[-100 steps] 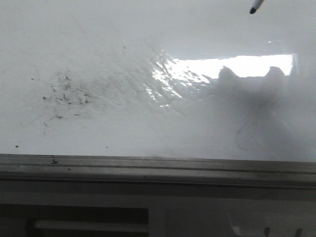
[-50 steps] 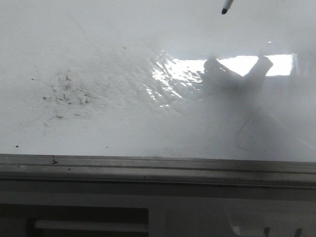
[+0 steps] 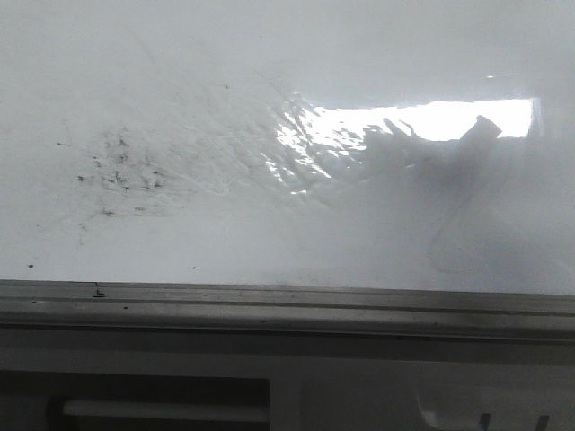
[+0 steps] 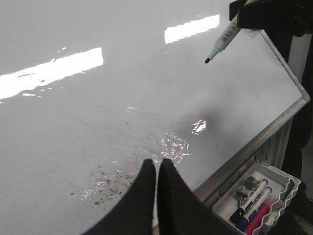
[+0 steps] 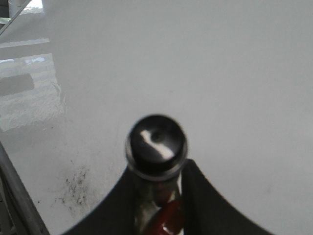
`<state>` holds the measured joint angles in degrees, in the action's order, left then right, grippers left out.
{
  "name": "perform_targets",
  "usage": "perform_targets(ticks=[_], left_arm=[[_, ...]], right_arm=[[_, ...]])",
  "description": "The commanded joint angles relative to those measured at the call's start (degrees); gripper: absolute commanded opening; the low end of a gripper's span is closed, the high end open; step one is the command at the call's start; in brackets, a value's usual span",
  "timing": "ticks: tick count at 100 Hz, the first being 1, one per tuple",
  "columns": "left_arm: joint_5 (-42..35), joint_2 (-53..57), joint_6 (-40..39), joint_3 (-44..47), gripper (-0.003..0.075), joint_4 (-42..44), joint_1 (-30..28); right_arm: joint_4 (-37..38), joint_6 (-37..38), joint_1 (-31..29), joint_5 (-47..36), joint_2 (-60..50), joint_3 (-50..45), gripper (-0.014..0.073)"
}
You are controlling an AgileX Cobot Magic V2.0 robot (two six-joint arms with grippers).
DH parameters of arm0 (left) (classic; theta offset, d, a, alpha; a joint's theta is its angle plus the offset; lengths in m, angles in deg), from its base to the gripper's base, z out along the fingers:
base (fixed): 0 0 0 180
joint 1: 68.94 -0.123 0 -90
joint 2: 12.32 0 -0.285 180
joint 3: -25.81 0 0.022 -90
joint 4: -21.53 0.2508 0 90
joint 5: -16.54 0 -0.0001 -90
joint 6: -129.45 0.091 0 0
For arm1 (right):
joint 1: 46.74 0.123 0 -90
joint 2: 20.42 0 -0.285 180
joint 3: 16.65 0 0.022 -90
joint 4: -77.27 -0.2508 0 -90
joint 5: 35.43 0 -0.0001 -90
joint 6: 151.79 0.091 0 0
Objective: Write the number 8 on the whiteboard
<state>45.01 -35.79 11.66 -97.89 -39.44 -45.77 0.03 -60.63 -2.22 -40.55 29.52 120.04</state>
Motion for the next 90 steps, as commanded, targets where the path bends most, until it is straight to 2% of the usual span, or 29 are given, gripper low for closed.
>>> perform_targets(ticks=[1,37,57,67,75,80,83,84,87,90], left_arm=[[-1.73,-0.36,-0.74,-1.37,-0.002,-2.35,-0.19],[-1.73,-0.36,-0.74,-1.37,-0.002,-2.35,-0.19],[-1.73,-0.36,-0.74,-1.37,-0.002,-2.35,-0.19],[-1.73,-0.36,-0.74,-1.37,-0.002,-2.35,-0.19],[-1.73,-0.36,-0.74,-1.37,-0.002,-2.35,-0.19],[-1.73,-0.36,-0.74,-1.37,-0.002,-2.35,-0.19],[-1.73,-0.36,-0.74,-1.37,-0.002,-2.35,-0.19],[-1.73,-0.36,-0.74,-1.37,-0.002,-2.35,-0.19],[-1.73,-0.36,-0.74,-1.37,-0.002,-2.35,-0.19],[-1.73,-0.36,-0.74,-1.37,-0.002,-2.35,-0.19]], right_arm=[[0.87,0.2,0.12,2.08,-0.37,2.06,-0.0043],[1.58,-0.39,0.12,9.83,-0.13,2.06,-0.0043],[4.58,-0.76,0.12,17.93,-0.13,2.06,-0.0043],[5.68,-0.76,0.12,16.85,-0.24,1.83,-0.0043],[12.34,1.64,0.41,13.01,-1.09,1.26,-0.0043],[21.39,7.37,1.15,10.11,-1.6,0.72,-0.0043],[28.28,13.18,2.01,7.8,-2.06,0.19,-0.0043],[28.28,14.46,2.19,7.8,-2.24,0.19,-0.0043],[36.43,20.27,2.99,5.12,-2.53,-0.56,-0.0043],[43.87,29.0,3.99,2.26,-3.11,-1.39,-0.0043]])
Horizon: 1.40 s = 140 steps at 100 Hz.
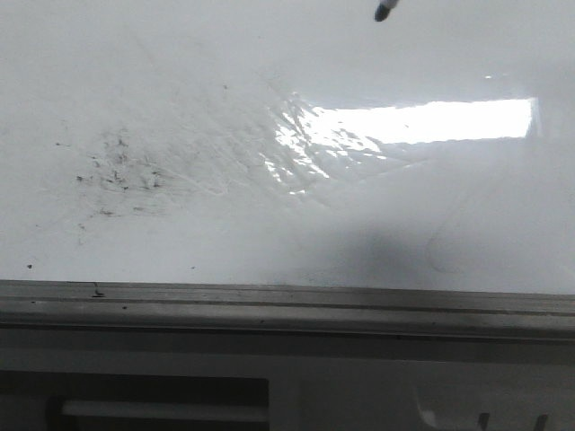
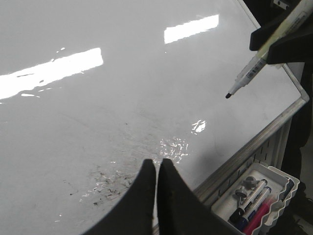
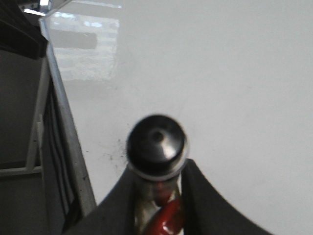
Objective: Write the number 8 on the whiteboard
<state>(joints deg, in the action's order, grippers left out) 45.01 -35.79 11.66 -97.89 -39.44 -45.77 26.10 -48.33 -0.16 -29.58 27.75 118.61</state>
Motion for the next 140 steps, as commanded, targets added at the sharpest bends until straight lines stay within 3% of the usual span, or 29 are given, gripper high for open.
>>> perform_targets(ticks=[1,11,16,31,70,140], left_arm=[[-1.73,-0.36,-0.74,-1.37,-0.002,-2.35,-0.19],[-1.73,-0.36,-0.74,-1.37,-0.002,-2.35,-0.19],[-1.73,-0.36,-0.74,-1.37,-0.002,-2.35,-0.19],[-1.73,-0.36,-0.74,-1.37,-0.002,-2.35,-0.19],[-1.73,-0.36,-0.74,-1.37,-0.002,-2.35,-0.19],[-1.73,-0.36,-0.74,-1.37,-0.002,-2.35,-0.19]], right_arm=[[21.8,20.59,2.28,-10.24,-1.51,-0.47,-0.0043],[49.09,45.45,3.31,-22.86,-1.97,-4.72,-0.0043],[54.28,51.58,3.05,-27.06,-1.52,-6.35,-0.0043],[49.42,51.59,0.0,-27.6,-0.31,-7.58,-0.0043],[49.44,51.59,-10.45,-28.25,4.08,-7.58,-0.0043],[45.66,49.22,-10.88,-32.53,12.65,-7.58,-0.0043]])
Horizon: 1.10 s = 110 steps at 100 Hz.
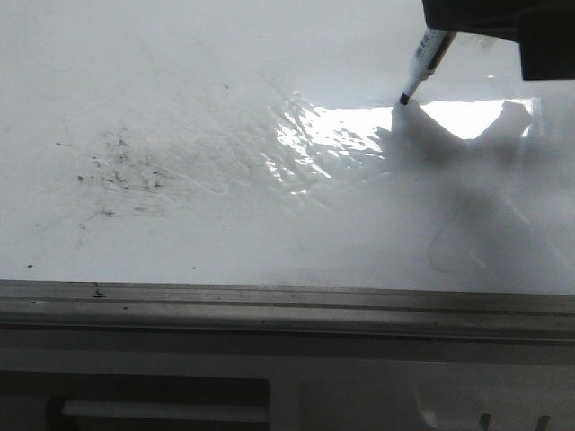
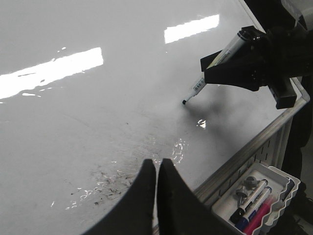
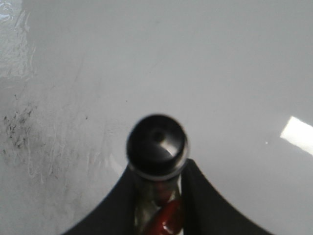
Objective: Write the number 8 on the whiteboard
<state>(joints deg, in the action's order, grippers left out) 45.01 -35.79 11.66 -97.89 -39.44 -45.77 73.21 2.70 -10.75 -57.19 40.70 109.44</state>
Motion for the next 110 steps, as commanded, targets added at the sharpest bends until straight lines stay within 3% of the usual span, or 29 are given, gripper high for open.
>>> perform_targets(ticks=[1,29,72,96,110], left_arm=[[-1.73,-0.36,-0.74,-1.37,-0.002,-2.35,-0.19],[-1.73,-0.36,-0.74,-1.37,-0.002,-2.35,-0.19],[-1.73,-0.36,-0.74,-1.37,-0.002,-2.35,-0.19],[-1.73,-0.36,-0.74,-1.37,-0.002,-2.35,-0.19],[-1.73,-0.36,-0.74,-1.37,-0.002,-2.35,-0.19]], right_arm=[[-1.61,-1.96,-0.29,-4.81,-0.3,1.6,-0.0043],[-4.27,-2.53,-0.43,-1.93,0.87,1.6,-0.0043],[-4.47,-1.92,-0.29,9.56,0.59,1.6,-0.0043],[-4.47,-2.43,-4.14,14.73,-4.81,1.6,-0.0043],[-4.47,-2.43,-5.37,21.76,-7.2,1.6,-0.0043]])
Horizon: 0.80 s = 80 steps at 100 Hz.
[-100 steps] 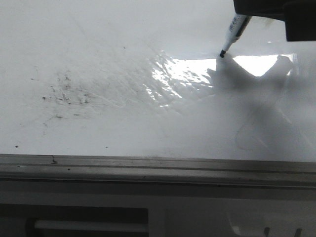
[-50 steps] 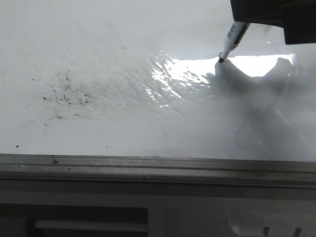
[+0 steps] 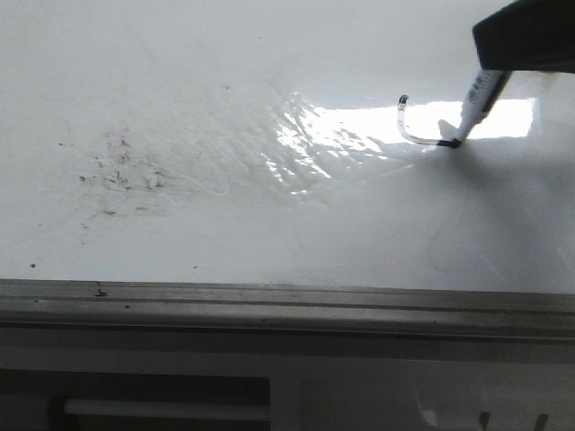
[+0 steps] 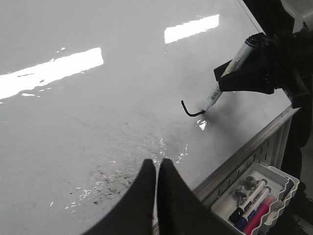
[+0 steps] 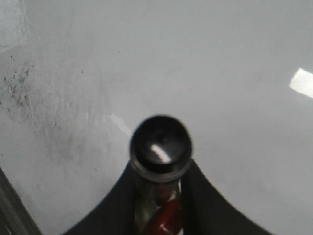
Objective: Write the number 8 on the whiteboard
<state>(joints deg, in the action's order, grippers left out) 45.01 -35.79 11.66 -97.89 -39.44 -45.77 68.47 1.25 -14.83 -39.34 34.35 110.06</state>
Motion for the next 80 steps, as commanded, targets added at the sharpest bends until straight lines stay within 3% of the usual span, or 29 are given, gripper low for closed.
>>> perform_targets(ticks=[1,12,40,80], left_arm=[[-1.73,-0.36,-0.74,-1.37,-0.002,-2.35,-0.19],[-1.73,-0.36,-0.74,-1.37,-0.002,-2.35,-0.19],[-1.73,-0.36,-0.74,-1.37,-0.002,-2.35,-0.19],[-1.73,-0.36,-0.74,-1.37,-0.002,-2.95,-0.19]], right_arm=[[0.27,-0.98,-1.29,4.26,-0.83,0.98,-0.0043],[-0.78,-0.98,-0.49,5.79,-0.97,0.29,-0.0043],[-2.57,-0.98,6.02,-3.53,2.69,0.85,-0.0043],[-2.2,-3.61,1.76,-5.16,3.8,6.68,-0.0043]])
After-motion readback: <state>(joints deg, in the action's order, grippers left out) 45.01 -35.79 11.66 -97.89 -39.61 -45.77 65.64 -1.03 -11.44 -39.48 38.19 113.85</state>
